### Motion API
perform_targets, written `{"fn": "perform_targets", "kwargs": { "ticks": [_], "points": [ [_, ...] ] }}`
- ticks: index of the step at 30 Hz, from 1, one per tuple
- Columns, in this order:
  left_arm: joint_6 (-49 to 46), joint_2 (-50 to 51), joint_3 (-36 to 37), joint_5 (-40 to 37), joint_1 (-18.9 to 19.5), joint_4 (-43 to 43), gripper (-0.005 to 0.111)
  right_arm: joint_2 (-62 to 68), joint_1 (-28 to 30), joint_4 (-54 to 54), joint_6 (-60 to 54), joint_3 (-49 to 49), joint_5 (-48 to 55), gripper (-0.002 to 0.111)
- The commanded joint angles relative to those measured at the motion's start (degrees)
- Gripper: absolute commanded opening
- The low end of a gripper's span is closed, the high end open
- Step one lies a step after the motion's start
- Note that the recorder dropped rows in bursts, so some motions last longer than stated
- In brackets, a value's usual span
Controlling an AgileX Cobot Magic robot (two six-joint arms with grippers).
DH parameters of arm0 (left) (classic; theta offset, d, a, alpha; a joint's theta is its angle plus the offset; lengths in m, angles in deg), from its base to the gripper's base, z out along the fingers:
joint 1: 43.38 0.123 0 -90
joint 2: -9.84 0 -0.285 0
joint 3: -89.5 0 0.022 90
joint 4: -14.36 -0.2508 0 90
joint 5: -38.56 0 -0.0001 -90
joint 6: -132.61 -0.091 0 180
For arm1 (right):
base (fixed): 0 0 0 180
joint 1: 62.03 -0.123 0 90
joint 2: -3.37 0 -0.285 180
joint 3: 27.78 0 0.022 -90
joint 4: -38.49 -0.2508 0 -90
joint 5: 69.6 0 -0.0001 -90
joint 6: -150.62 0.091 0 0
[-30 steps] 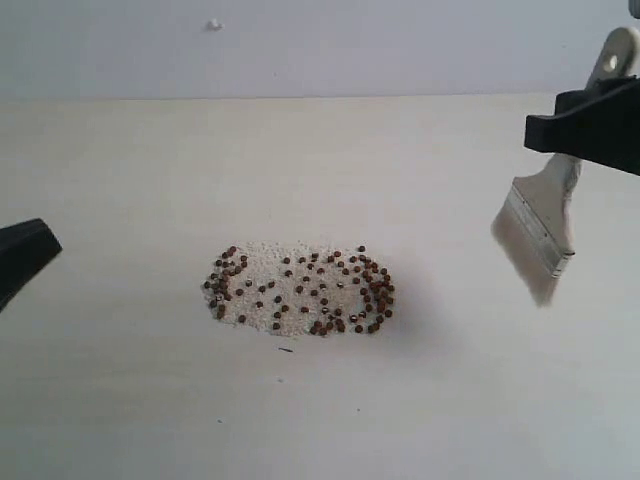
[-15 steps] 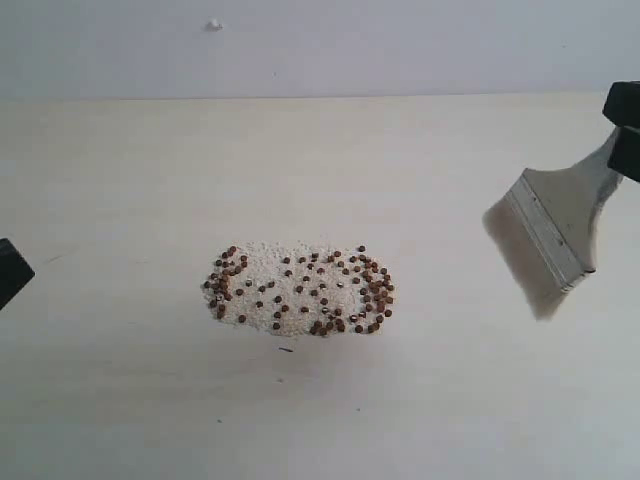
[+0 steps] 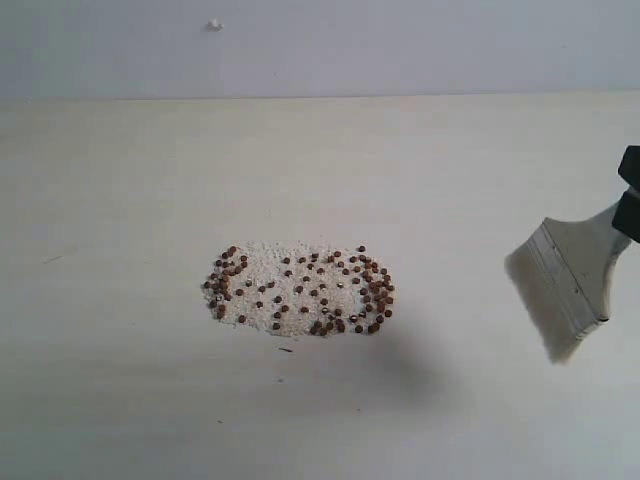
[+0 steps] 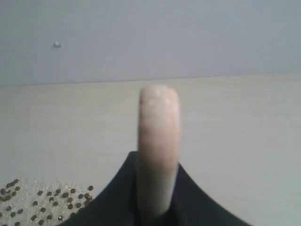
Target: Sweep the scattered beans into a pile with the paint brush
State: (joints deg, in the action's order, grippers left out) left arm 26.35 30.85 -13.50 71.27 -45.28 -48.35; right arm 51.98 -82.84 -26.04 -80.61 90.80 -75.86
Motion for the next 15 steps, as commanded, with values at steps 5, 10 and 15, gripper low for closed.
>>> {"fn": "perform_targets", "kwargs": {
  "ticks": [5, 10, 15],
  "points": [
    [-1.39, -3.80, 0.21, -35.47, 0.16, 6.59, 0.000, 0.05, 0.18, 0.68, 4.12, 0.14, -1.65, 0.000],
    [-1.39, -3.80, 0.21, -39.10, 0.16, 6.44, 0.000, 0.05, 0.18, 0.68, 12.28, 1.31, 0.30, 0.000],
    [-1.39, -3.80, 0.21, -39.10, 0.16, 6.44, 0.000, 0.05, 0.18, 0.68, 12.43, 1.94, 0.42, 0.000]
  ]
}}
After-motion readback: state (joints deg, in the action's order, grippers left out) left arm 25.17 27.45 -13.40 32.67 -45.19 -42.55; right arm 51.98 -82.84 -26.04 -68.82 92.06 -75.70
